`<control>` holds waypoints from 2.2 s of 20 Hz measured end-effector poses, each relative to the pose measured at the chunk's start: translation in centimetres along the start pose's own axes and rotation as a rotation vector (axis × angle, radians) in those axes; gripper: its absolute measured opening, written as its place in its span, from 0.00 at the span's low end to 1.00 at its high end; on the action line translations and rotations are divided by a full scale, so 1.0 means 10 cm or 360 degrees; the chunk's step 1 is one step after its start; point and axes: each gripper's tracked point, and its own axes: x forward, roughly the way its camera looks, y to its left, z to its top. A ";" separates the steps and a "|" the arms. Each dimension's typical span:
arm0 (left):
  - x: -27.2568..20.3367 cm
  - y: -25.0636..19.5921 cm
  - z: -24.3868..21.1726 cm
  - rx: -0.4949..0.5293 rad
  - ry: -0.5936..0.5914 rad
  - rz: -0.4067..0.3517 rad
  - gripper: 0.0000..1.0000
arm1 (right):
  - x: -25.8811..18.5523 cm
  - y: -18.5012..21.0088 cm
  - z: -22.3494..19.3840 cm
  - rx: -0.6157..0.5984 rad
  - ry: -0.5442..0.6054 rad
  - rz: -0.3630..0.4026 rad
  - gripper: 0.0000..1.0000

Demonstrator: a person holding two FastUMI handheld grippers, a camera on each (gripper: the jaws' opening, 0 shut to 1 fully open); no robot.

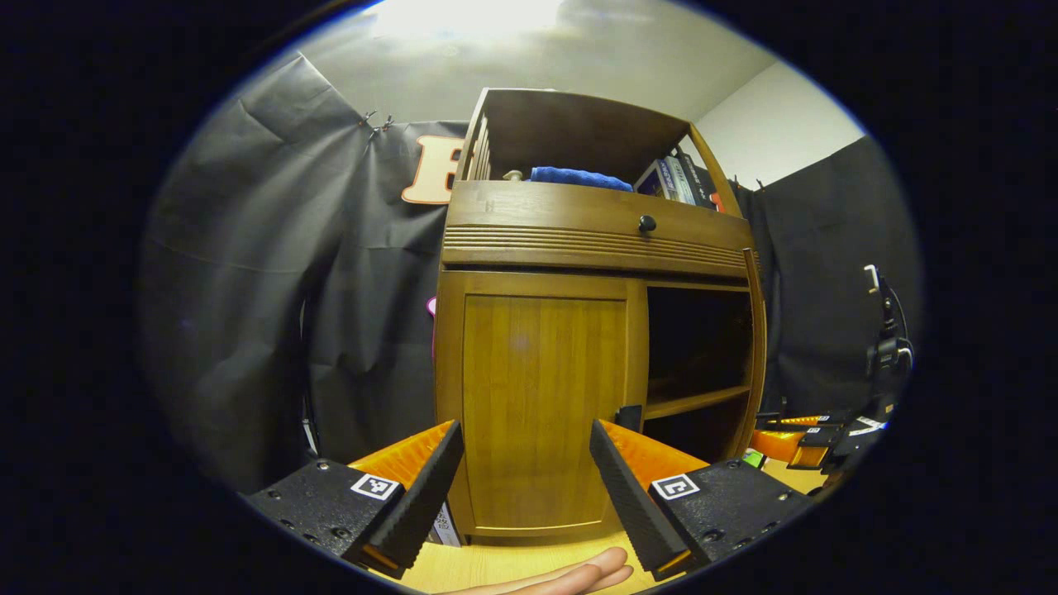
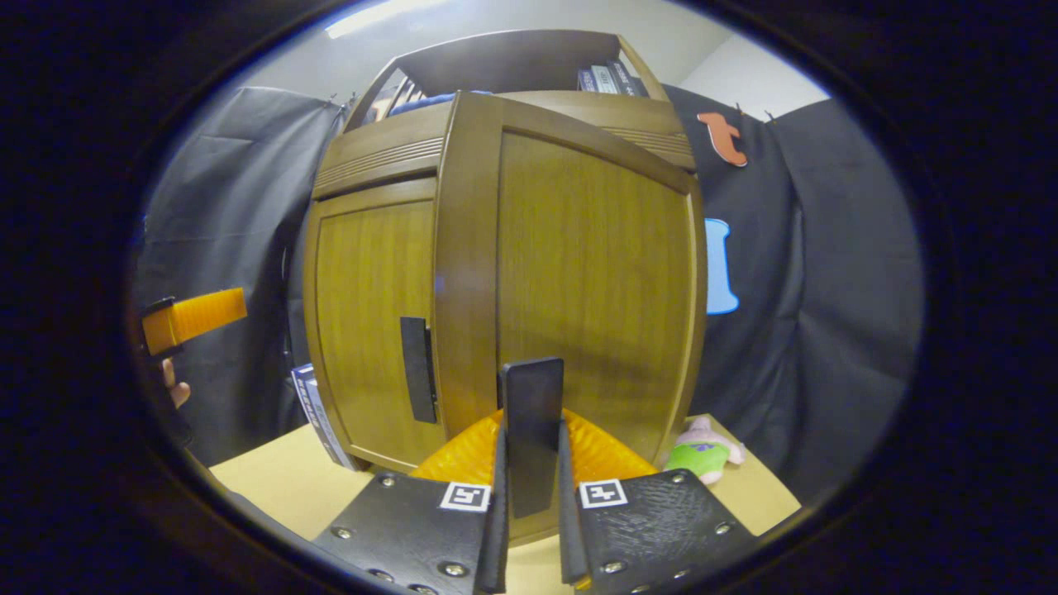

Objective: Open the right door of the double-door shoe cabinet with the right hand, and open the left door with the left hand.

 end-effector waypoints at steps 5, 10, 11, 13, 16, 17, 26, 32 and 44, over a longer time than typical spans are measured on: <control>-0.03 -0.01 0.02 0.0001 -0.0008 -0.0015 0.95 | -0.22 -0.20 0.00 -0.0044 -0.0029 -0.0120 0.25; -0.05 -0.06 0.01 0.0004 -0.0006 -0.0033 0.95 | -0.38 -0.41 0.00 -0.0071 -0.0044 -0.0247 0.29; -0.05 -0.07 0.01 0.0007 -0.0006 -0.0034 0.92 | -0.41 -0.46 0.00 -0.0072 -0.0046 -0.0270 0.29; -0.05 -0.09 0.03 -0.0009 -0.0014 -0.0021 0.92 | -0.49 -0.57 0.00 -0.0048 -0.0048 -0.0320 0.24; -0.07 -0.23 0.01 0.0001 -0.0015 -0.0061 0.92 | -0.60 -0.75 -0.03 -0.0040 -0.0043 -0.0414 0.24; -0.08 -0.26 0.01 0.0020 -0.0018 -0.0070 0.92 | -0.65 -0.83 -0.02 -0.0078 -0.0045 -0.0458 0.24; -0.15 -0.37 0.06 0.0041 -0.0065 -0.0101 0.92 | -0.95 -1.42 0.04 -0.0030 -0.0116 -0.0648 0.02; -0.09 -0.37 0.00 0.0046 -0.0032 -0.0090 0.92 | -0.98 -1.74 0.01 0.0104 -0.0145 -0.0501 0.01; 0.12 -0.53 -0.30 0.0061 0.0117 -0.0109 0.92 | -0.92 -2.23 -0.05 0.0144 -0.0090 -0.0230 0.01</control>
